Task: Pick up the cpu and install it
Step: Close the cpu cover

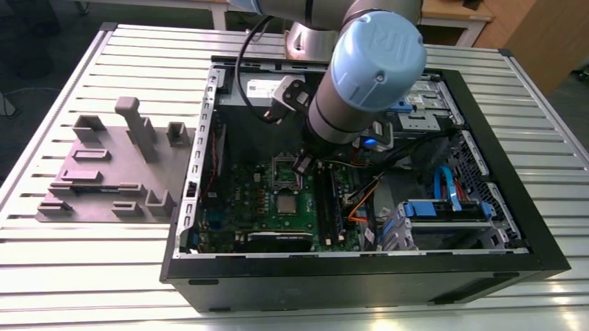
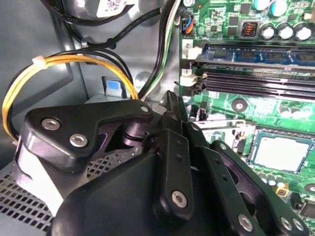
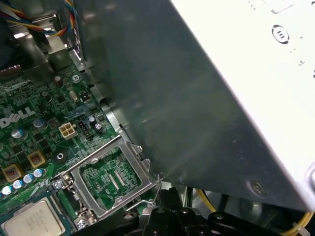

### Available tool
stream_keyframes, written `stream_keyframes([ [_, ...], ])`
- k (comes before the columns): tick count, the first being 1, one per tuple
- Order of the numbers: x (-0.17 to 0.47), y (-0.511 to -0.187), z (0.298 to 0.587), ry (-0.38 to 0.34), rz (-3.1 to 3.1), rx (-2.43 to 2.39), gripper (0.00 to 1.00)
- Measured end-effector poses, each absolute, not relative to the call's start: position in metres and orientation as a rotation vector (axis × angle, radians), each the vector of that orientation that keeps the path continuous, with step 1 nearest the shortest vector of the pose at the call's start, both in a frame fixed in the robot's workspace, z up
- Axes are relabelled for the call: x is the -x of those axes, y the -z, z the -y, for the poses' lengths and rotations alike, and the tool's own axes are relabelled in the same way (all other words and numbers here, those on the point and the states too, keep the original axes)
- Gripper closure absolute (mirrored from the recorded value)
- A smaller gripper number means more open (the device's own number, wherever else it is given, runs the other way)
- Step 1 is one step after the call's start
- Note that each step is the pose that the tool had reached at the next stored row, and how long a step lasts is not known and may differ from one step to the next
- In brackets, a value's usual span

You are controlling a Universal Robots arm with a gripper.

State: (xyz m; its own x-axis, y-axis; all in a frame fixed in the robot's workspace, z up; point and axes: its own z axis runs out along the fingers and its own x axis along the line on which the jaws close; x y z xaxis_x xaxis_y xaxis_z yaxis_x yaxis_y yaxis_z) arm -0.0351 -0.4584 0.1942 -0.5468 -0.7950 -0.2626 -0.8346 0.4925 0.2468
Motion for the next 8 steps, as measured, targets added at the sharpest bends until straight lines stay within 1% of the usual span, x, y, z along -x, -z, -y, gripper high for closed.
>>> stream_keyframes([
  [8,0.035,-0.196,0.4582,-0.515,-2.621,1.436,0.9],
])
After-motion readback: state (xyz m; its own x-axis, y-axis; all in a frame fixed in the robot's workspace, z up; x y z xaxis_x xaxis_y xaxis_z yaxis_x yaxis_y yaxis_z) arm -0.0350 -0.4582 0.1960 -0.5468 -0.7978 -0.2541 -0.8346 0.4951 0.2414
